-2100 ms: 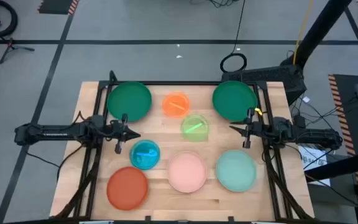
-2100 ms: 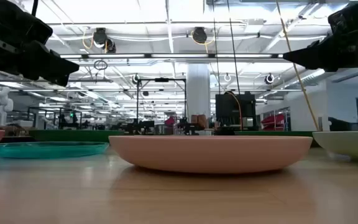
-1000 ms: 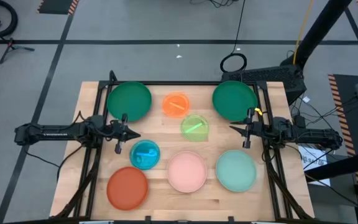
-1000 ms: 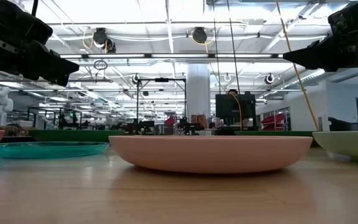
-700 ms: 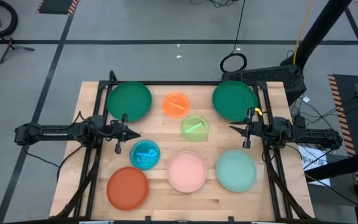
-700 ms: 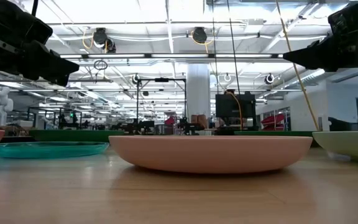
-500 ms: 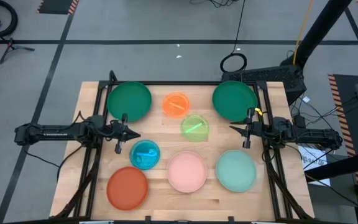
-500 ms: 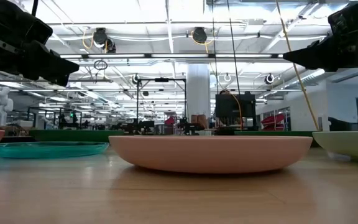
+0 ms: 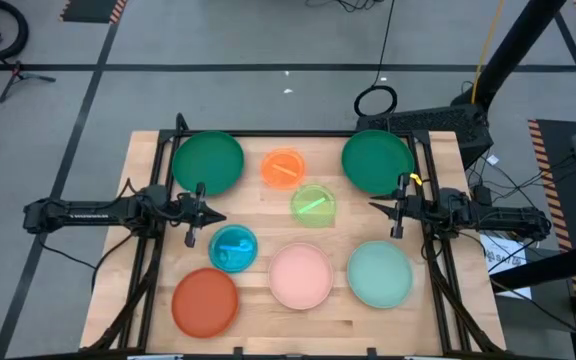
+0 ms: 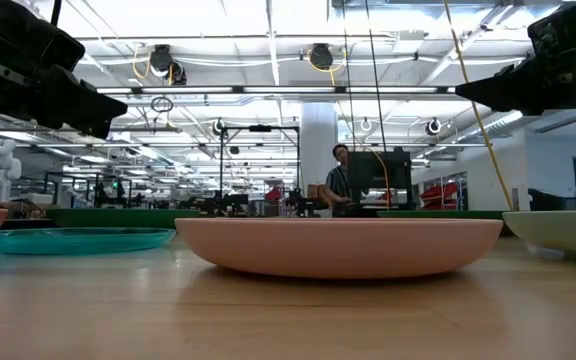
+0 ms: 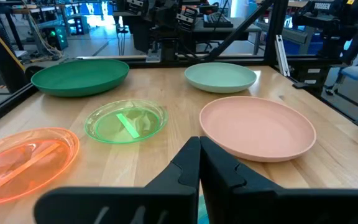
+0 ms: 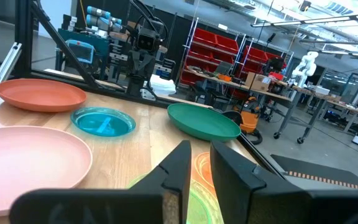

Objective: Stack plastic plates

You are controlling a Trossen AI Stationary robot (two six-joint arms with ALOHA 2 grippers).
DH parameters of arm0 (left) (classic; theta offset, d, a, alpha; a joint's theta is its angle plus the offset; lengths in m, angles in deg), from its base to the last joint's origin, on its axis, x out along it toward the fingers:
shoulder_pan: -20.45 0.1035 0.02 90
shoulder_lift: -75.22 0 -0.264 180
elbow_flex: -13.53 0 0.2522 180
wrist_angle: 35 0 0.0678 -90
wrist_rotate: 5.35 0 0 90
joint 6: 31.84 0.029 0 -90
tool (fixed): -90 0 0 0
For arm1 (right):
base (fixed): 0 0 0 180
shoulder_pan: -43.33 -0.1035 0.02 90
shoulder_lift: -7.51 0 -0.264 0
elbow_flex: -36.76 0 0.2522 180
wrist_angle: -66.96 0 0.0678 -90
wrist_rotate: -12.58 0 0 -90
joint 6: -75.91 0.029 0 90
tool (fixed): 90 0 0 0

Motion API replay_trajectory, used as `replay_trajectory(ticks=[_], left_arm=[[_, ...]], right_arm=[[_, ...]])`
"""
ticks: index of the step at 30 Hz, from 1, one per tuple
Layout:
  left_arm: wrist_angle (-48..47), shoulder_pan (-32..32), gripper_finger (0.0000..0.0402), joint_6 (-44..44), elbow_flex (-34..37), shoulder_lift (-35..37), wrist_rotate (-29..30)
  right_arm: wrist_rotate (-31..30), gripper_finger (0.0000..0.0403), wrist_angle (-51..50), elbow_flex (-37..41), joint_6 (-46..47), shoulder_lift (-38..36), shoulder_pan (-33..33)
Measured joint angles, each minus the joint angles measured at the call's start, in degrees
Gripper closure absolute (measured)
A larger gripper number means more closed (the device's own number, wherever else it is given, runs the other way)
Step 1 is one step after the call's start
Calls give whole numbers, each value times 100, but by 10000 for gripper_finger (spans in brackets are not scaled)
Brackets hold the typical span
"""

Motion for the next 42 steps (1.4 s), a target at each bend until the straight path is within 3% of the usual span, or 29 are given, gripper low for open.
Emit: replay_trajectory(ticks=[12, 18, 21, 23, 25, 30, 35, 42], left_arm=[[1, 0, 394, 2, 0, 1, 21], [6, 7, 394, 261, 0, 0, 853], [7, 7, 394, 436, 1, 1, 995], [24, 5, 394, 479, 0, 1, 1149], [44, 7, 394, 451, 0, 1, 1318], [341, 4, 394, -959, 2, -1, 1324], [1505, 4, 394, -2345, 2, 1, 1324], [3192, 4, 394, -2564, 2, 1, 1658]], right_arm=[[0, 348, 0, -1, -9, 0, 1], [-169, 348, 19, 0, -91, -2, 2], [-195, 348, 142, 0, 1219, 3, -7], [-505, 348, 483, -1, 2528, 2, -2], [-743, 348, 715, -6, 3162, 12, 2], [-597, 349, 911, -180, 3488, 112, -9], [-448, 349, 1268, -441, 3445, 500, -9], [-460, 349, 1270, -903, 3301, 1309, -9]])
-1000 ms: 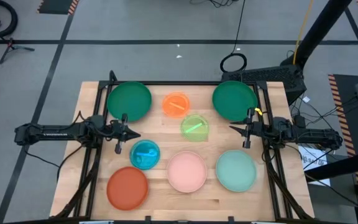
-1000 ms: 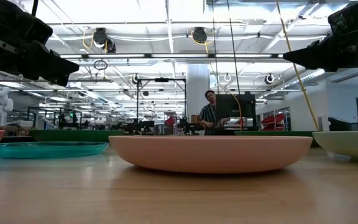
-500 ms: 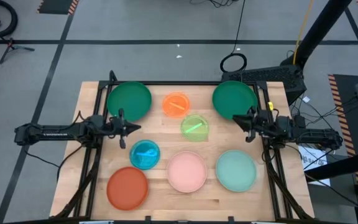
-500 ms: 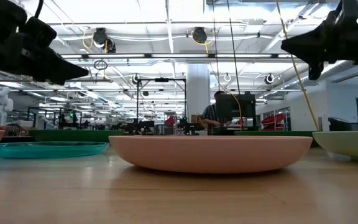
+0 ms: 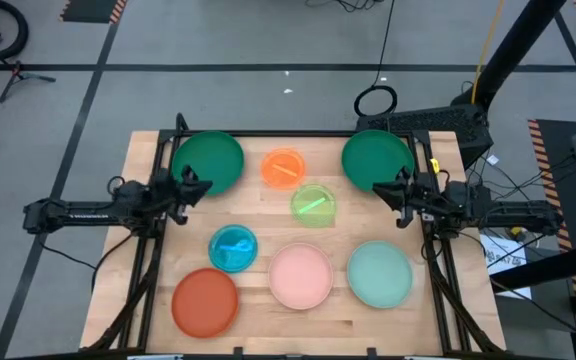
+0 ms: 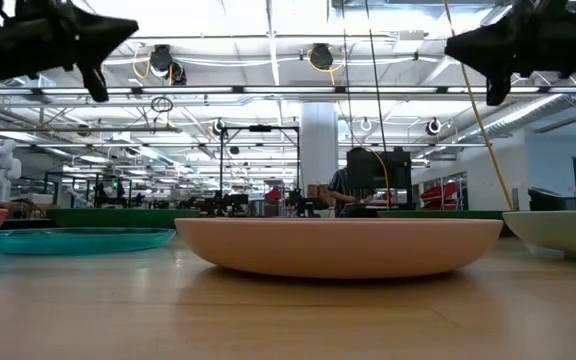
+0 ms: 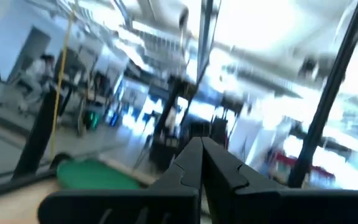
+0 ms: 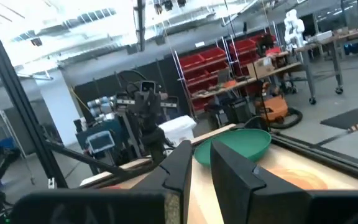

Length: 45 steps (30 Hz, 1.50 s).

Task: Stack plastic plates
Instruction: Stack the right green plate on top of the left green plate

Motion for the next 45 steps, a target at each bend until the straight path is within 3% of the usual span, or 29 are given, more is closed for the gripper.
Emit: replay_trajectory(ticks=[5, 10, 14, 21, 24, 38, 45], left_arm=[[500, -4, 394, -686, -2, -3, 352], [628, -4, 394, -544, -145, -170, 333], [282, -4, 394, -246, -821, -684, 320], [-1992, 13, 394, 586, -2642, -2247, 455], [-2446, 13, 394, 851, -3244, -3040, 545], [-2362, 418, 394, 1097, -4839, -6202, 570], [-2596, 773, 394, 1274, -6220, -7825, 557]], right_arm=[[-7, 349, -116, -407, -117, 665, -2], [-15, 349, -125, -827, -213, 1326, -2], [-73, 349, -123, -1121, -390, 1751, -2], [-321, 349, -547, -1500, -716, 2167, -2], [-321, 349, -815, -1661, -814, 2186, -2], [-293, 349, -1034, -1806, -1299, 1969, -2], [-281, 349, -1034, -1806, -1399, 1905, -2]])
